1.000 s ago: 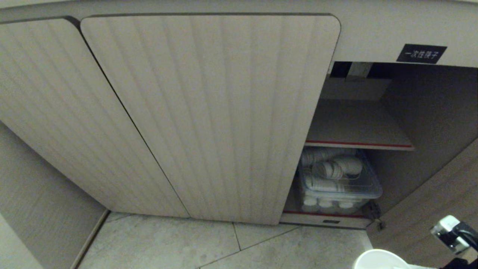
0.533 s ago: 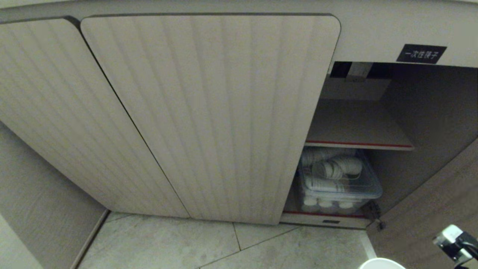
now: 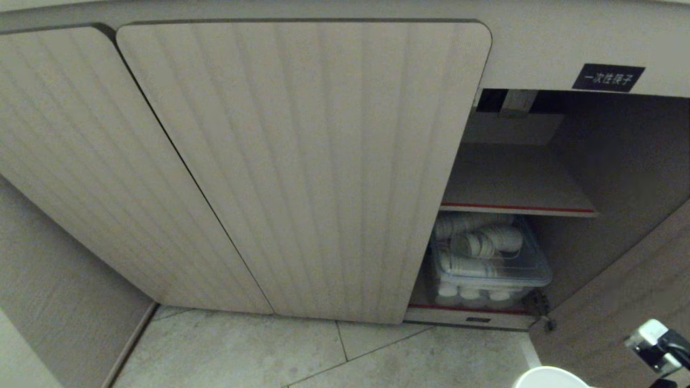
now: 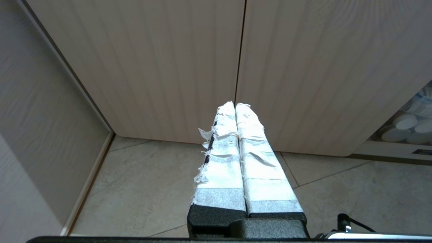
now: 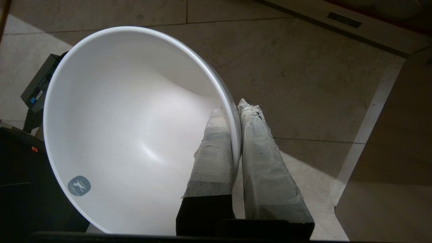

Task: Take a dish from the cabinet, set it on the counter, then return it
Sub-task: Place it on the table

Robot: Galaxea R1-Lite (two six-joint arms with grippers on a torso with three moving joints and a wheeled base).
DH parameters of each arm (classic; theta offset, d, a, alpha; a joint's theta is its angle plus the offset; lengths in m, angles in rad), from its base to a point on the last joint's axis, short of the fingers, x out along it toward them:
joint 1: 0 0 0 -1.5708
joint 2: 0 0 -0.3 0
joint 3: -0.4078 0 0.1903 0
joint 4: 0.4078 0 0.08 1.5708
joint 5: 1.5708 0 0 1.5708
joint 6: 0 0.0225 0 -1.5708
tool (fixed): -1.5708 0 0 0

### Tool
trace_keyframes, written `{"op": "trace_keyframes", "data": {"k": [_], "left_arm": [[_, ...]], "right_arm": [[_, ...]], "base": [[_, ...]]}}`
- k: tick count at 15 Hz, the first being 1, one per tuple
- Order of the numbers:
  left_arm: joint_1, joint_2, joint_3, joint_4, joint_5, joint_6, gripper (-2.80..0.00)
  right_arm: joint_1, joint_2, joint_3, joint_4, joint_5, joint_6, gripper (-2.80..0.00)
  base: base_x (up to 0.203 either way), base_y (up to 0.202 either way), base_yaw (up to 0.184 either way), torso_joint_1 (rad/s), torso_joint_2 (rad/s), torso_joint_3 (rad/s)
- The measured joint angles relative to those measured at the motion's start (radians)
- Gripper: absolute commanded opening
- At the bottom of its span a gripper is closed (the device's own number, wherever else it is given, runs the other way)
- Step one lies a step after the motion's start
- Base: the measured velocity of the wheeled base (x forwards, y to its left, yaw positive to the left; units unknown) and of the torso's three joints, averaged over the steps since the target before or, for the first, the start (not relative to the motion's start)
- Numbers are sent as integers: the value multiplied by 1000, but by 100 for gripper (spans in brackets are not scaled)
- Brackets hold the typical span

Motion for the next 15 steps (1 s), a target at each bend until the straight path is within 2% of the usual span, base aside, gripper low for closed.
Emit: {"op": "trace_keyframes", "data": {"k": [15], "left_arm": [[0,0,0,0,0,0,-280]], "right_arm": [[0,4,9,-28,-2,2,-280]], "base": [[0,0,0,0,0,0]]}}
